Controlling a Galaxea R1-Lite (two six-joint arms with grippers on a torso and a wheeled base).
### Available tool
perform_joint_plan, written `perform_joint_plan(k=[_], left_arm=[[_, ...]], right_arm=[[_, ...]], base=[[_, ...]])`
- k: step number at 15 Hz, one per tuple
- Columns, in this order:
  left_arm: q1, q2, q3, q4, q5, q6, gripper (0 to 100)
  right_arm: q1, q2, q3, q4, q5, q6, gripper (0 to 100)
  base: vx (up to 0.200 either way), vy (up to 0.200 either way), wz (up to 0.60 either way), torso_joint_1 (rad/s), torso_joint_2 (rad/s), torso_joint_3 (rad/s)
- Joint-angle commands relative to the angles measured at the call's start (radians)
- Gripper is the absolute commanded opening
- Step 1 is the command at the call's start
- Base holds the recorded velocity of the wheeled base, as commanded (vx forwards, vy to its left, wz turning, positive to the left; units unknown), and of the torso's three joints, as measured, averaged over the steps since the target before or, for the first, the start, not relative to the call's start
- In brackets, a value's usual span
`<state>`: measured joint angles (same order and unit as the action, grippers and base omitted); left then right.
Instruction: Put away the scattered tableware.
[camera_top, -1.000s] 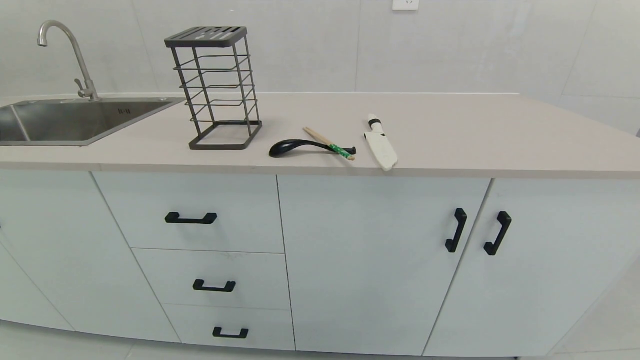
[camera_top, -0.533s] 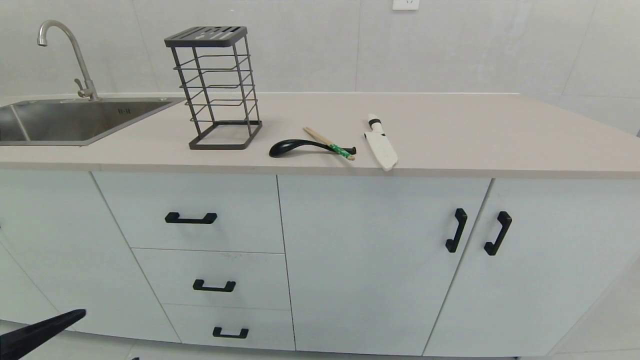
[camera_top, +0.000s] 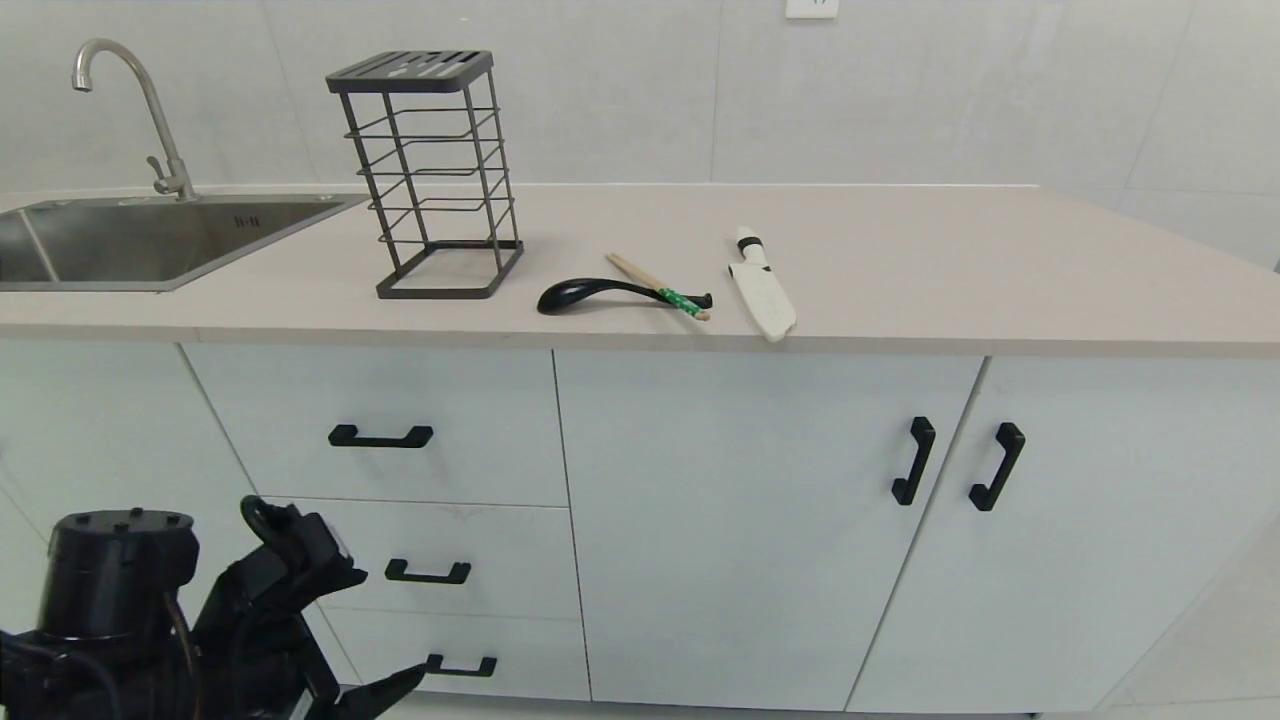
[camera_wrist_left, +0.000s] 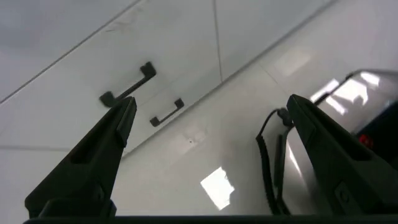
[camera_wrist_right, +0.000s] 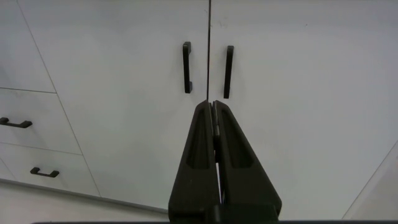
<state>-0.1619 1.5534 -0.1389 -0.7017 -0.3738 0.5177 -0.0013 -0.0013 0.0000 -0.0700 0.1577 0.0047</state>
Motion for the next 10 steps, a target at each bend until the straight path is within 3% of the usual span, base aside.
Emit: perform_joint_plan(k=[1,2,4,6,8,10], left_arm=[[0.007,0.056,-0.004,0.011,-0.062,0.153,100],[0.007,0.056,-0.008,0.051,-0.062,0.223,100],[0.018,0.071,-0.044,0.125,-0.054,0.32,100],[0.05,0.128,-0.097,0.189,0.004,0.504,100],[0.053,0.18,-0.105,0.191,0.029,0.544,100],[0.013,0.323,-0.214,0.186,0.033,0.596,100]], right_arm=[[0.0,0.001,0.0,-0.001,0.0,0.001,0],[0.0,0.001,0.0,-0.001,0.0,0.003,0],[0.0,0.001,0.0,-0.002,-0.001,0.006,0],[0.0,0.001,0.0,-0.002,-0.001,0.006,0],[0.0,0.001,0.0,-0.002,-0.001,0.003,0],[0.0,0.001,0.0,-0.002,-0.001,0.001,0]], base=[[0.0,0.0,0.0,0.0,0.0,0.0],[0.0,0.0,0.0,0.0,0.0,0.0],[0.0,0.0,0.0,0.0,0.0,0.0],[0.0,0.0,0.0,0.0,0.0,0.0],[0.0,0.0,0.0,0.0,0.0,0.0],[0.0,0.0,0.0,0.0,0.0,0.0]])
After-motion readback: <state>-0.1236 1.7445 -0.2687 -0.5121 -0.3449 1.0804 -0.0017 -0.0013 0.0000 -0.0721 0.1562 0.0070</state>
